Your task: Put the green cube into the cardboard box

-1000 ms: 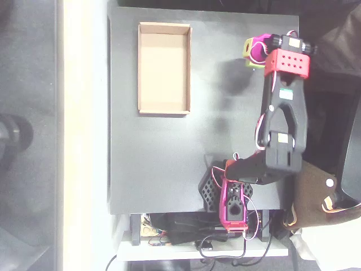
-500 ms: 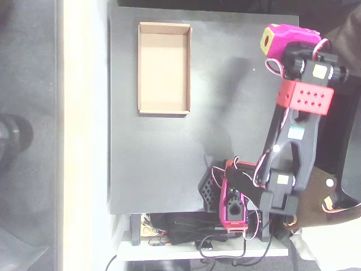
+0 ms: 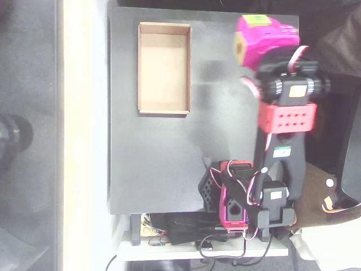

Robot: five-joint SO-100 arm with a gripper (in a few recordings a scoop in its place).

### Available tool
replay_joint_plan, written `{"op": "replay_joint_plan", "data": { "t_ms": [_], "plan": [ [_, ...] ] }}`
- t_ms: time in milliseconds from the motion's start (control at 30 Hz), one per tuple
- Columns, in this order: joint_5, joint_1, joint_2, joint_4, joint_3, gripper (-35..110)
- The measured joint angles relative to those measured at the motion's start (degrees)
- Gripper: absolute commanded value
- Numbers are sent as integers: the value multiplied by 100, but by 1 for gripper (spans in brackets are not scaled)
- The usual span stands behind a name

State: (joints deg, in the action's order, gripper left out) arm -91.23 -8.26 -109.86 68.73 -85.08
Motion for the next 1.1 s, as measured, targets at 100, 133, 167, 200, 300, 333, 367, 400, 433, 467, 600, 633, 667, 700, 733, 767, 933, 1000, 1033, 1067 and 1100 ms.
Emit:
{"op": "replay_joint_plan", "data": {
  "t_ms": [100,133,167,200,300,333,367,400,433,467,600,633,667,700,733,767,933,1000,1033,1067,1100],
  "plan": [
    [0,-615,-88,0,0,6],
    [0,-756,-114,0,0,6],
    [0,-888,-141,0,0,6],
    [0,-1081,-149,0,0,6],
    [0,-1688,-149,0,0,6],
    [0,-1837,-149,0,0,6],
    [0,-1986,-149,0,0,6],
    [0,-2109,-158,0,0,6],
    [0,-2241,-158,0,0,6],
    [0,-2364,-158,0,0,6],
    [0,-2769,-158,0,0,6],
    [0,-2777,-158,0,0,6],
    [0,-2777,-149,0,0,6],
    [0,-2848,-97,0,0,6],
    [0,-2874,9,0,0,6],
    [0,-2918,141,0,0,6],
    [0,-2918,738,0,0,6],
    [0,-2944,976,0,0,6],
    [0,-2962,1063,0,0,6],
    [0,-2971,1187,0,0,6],
    [0,-2953,1336,0,0,6]
  ]
}}
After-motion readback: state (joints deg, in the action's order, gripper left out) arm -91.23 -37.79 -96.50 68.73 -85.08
